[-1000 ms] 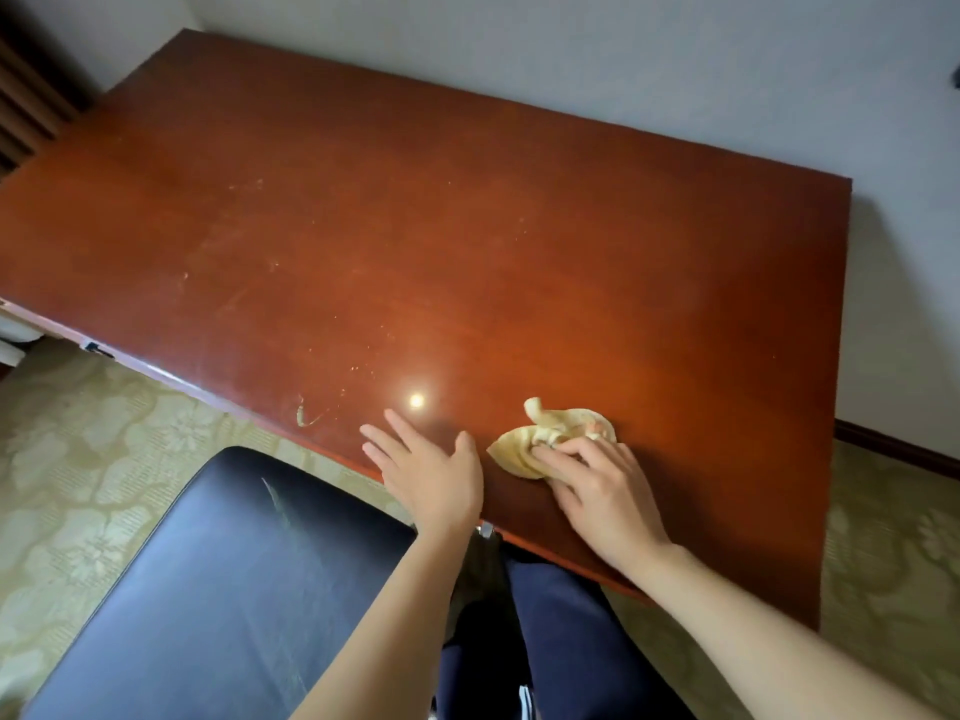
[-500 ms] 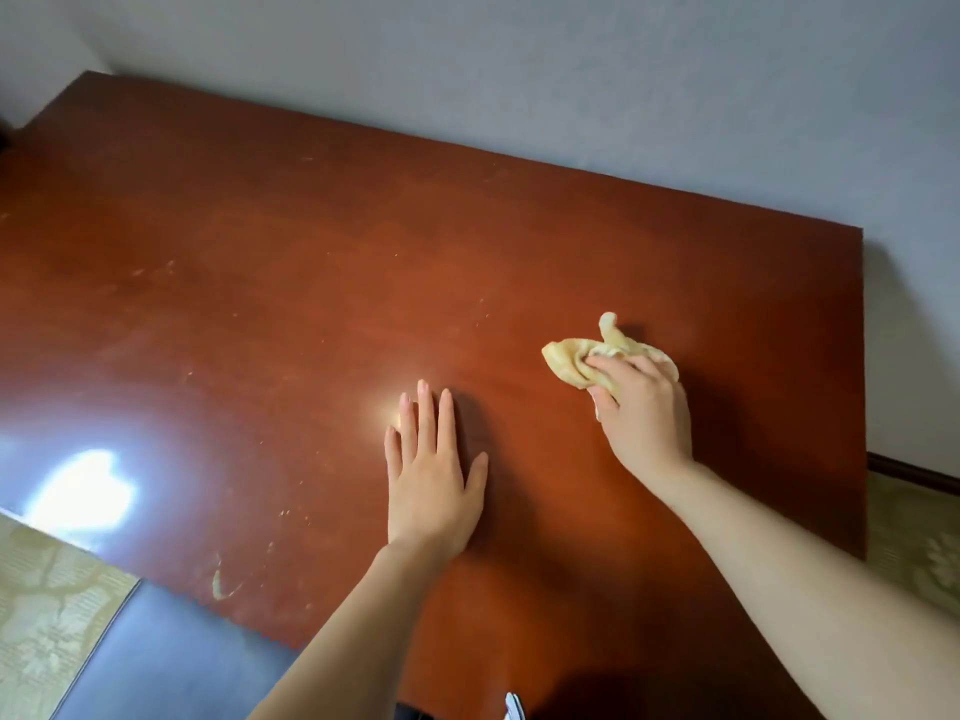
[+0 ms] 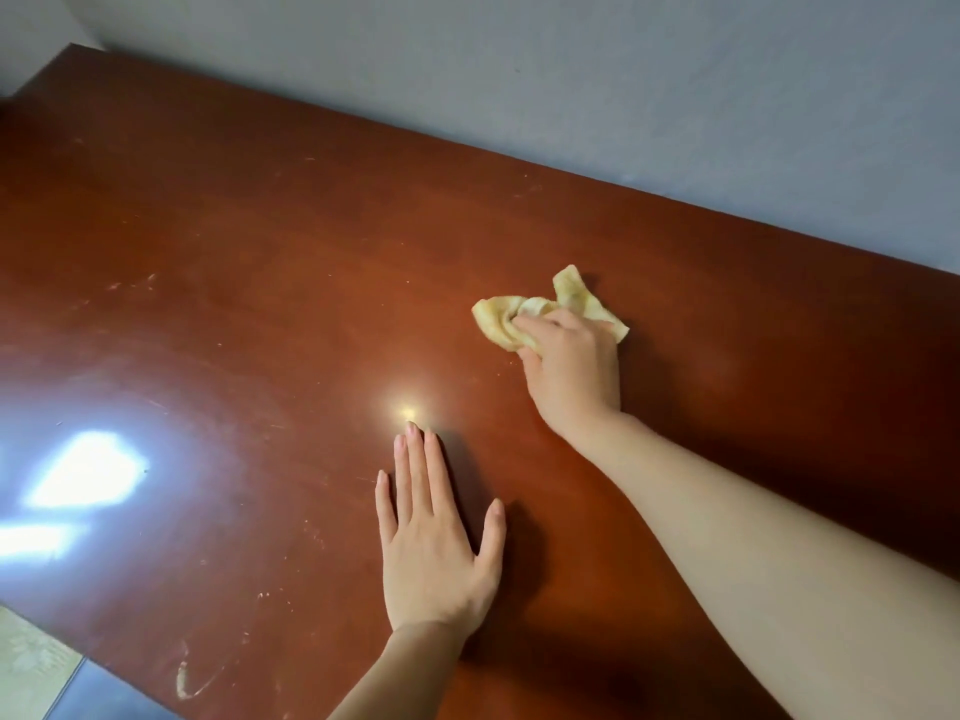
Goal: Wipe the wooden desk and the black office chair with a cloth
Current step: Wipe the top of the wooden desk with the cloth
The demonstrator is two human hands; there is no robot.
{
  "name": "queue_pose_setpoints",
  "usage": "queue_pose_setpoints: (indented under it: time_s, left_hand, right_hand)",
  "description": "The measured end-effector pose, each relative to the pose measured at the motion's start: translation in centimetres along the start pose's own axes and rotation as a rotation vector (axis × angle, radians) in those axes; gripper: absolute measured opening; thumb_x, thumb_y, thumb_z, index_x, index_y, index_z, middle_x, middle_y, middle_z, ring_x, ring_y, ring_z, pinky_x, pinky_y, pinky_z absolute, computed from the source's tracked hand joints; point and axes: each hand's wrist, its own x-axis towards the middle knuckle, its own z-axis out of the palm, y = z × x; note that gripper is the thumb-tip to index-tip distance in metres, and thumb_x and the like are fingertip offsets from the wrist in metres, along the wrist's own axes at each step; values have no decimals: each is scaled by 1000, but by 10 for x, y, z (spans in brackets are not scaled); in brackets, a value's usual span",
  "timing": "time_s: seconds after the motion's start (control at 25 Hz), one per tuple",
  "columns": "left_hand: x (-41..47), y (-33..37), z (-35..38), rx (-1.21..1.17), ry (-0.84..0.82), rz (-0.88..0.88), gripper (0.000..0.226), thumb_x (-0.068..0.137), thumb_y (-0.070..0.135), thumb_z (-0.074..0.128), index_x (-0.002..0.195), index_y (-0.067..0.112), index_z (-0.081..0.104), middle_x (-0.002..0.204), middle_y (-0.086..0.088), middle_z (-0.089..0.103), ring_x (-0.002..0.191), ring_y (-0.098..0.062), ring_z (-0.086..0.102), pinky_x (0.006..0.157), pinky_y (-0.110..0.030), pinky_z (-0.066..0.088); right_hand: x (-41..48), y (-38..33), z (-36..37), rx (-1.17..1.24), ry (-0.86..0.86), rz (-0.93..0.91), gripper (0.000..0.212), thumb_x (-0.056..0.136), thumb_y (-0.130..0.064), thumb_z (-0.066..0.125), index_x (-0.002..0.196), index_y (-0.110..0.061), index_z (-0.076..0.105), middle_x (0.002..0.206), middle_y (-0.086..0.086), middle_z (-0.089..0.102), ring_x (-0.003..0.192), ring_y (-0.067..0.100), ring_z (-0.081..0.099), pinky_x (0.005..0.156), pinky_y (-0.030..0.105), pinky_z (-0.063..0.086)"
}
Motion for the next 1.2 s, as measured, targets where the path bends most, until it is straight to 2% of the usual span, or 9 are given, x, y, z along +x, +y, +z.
queue_pose_setpoints:
  time_s: [0.24,0.44,0.56,0.64,0.76,0.88,1.0,1.08,1.2]
  left_hand:
    - [1,-2,-3,-50,15,3,79,90,55,24,150,11,0,158,-1,-5,146,-12,-8,117,-31,-6]
    - [1,-3,-3,-68,13,7,80,90,58,23,150,10,1,158,-2,-4,146,-11,-7,117,-31,-6]
    - [2,-1,-5,-86,19,0,78,89,55,23,150,12,-1,158,0,-5,146,-10,-9,117,-31,-5]
    - [3,-1,-5,-102,24,-5,77,89,54,23,150,13,-2,158,1,-6,145,-9,-10,117,-30,-6]
    - [2,-1,-5,-115,22,-18,77,89,53,24,150,12,0,158,0,-3,145,-8,-9,118,-30,-6]
    - [3,0,-5,-108,11,-19,77,89,53,23,149,14,-3,158,2,-6,145,-8,-12,117,-29,-8]
    - [4,0,-6,-97,6,-21,76,89,54,21,150,15,-3,158,3,-9,144,-7,-14,117,-28,-10]
    - [4,0,-6,-89,-1,-19,76,90,53,21,150,14,-2,158,3,-8,144,-7,-14,117,-28,-9]
    - [4,-1,-5,-70,0,-16,75,90,52,23,151,13,1,158,2,-6,145,-9,-13,117,-28,-9]
  right_hand:
    - [-52,-7,-3,76,-162,-510,26,76,-6,65,98,-18,72,86,1,63,82,25,58,88,42,43]
    - [-80,38,-27,46,-248,-689,27,75,-11,70,100,-21,72,82,-6,61,80,14,59,79,33,48]
    - [-62,62,-44,-46,-229,-755,27,72,-9,71,97,-20,73,80,-4,63,77,16,62,70,35,49]
    - [-36,80,-53,-123,-161,-656,30,70,-4,75,97,-18,74,81,1,64,78,25,64,68,38,49]
    - [6,95,-59,-158,-71,-271,32,80,-7,70,110,-16,70,98,9,65,99,34,59,81,43,44]
    - [44,88,-47,-172,60,40,30,89,-17,60,119,-18,64,116,13,61,114,34,50,93,43,41]
    - [68,59,-26,-100,175,301,22,92,-21,55,112,-21,64,121,6,59,115,30,50,99,38,35]
    - [67,40,-12,-97,160,295,17,93,-23,53,105,-22,66,116,5,60,107,29,54,89,35,39]
    - [41,13,-1,-88,81,46,21,88,-23,57,106,-25,68,108,6,63,94,30,59,75,32,43]
